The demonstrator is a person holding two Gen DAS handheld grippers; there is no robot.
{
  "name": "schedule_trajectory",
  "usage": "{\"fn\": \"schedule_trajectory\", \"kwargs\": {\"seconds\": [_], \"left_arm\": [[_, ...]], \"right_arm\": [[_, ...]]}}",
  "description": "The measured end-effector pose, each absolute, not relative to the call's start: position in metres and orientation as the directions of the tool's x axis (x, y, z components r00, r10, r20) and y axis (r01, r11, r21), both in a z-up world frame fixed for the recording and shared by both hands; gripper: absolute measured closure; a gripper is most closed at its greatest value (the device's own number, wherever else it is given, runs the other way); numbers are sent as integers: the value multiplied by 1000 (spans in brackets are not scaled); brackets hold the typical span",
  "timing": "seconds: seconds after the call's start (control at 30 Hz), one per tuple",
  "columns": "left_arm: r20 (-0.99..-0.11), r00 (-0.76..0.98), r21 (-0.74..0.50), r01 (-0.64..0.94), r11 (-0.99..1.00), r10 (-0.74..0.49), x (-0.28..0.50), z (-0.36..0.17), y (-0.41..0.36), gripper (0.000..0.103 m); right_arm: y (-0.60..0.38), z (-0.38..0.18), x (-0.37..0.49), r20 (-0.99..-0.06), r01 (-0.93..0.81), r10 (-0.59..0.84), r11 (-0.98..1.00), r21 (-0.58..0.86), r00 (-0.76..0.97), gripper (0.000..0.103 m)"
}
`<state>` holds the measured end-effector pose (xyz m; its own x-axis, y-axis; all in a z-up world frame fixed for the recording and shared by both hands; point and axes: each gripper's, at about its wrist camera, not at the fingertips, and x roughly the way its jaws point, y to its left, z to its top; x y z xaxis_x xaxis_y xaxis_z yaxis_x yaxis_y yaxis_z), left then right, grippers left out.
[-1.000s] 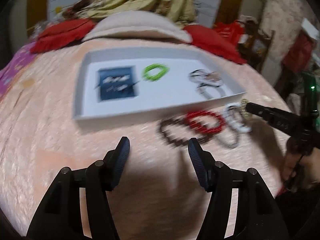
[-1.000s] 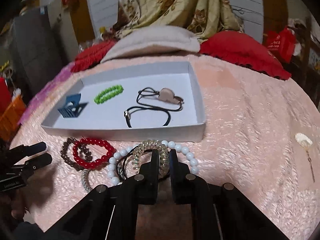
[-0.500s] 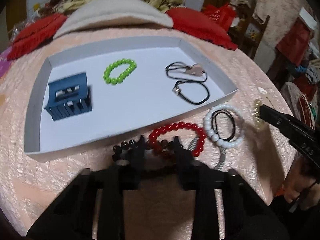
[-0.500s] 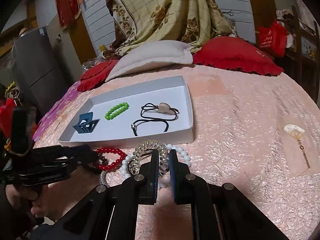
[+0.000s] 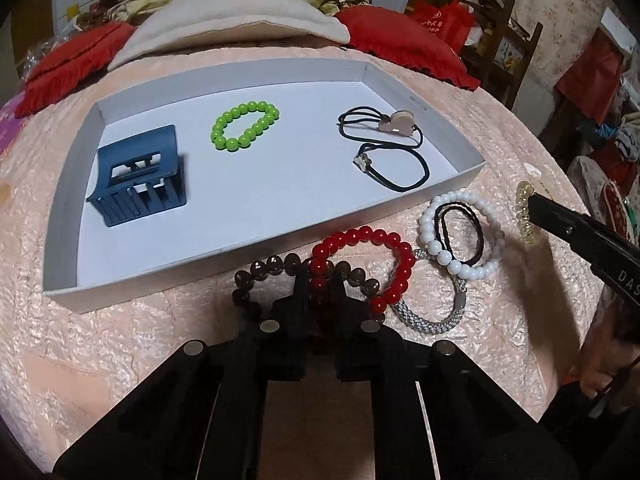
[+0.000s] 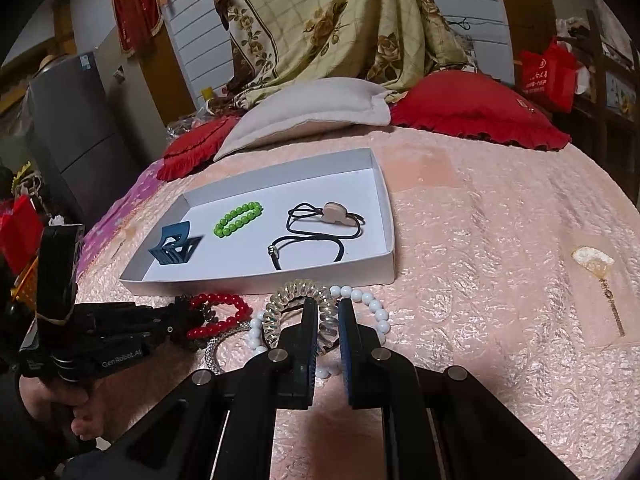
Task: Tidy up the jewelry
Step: 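Grasp the red bead bracelet with the left tool while the right tool grasps the clear spiral hair tie, then place the red beads in the tray with the left tool while the right tool drops the spiral tie there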
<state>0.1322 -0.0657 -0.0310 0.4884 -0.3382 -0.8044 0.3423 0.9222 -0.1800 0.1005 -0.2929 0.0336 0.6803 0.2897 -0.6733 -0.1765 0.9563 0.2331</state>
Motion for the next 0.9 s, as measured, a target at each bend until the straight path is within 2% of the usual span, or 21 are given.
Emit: {"fn": "schedule_trajectory", "kwargs": {"seconds": [0.3,0.47,0.9], "left_arm": [[-715,588,-207,339,918,-378,100,12,-35,95],[-700,601,-217,335,917,-385,90,24,-28,95],[-695,667,-135,247,959,-270,76,33,-10,95]], "right_arm": [[-292,32,101,-688,-166,280,959,229,670,94],[-288,31,99,-695,-175,280,960,219,662,94],[-272,32,94,-693,-193,239,970,145,680,94]]}}
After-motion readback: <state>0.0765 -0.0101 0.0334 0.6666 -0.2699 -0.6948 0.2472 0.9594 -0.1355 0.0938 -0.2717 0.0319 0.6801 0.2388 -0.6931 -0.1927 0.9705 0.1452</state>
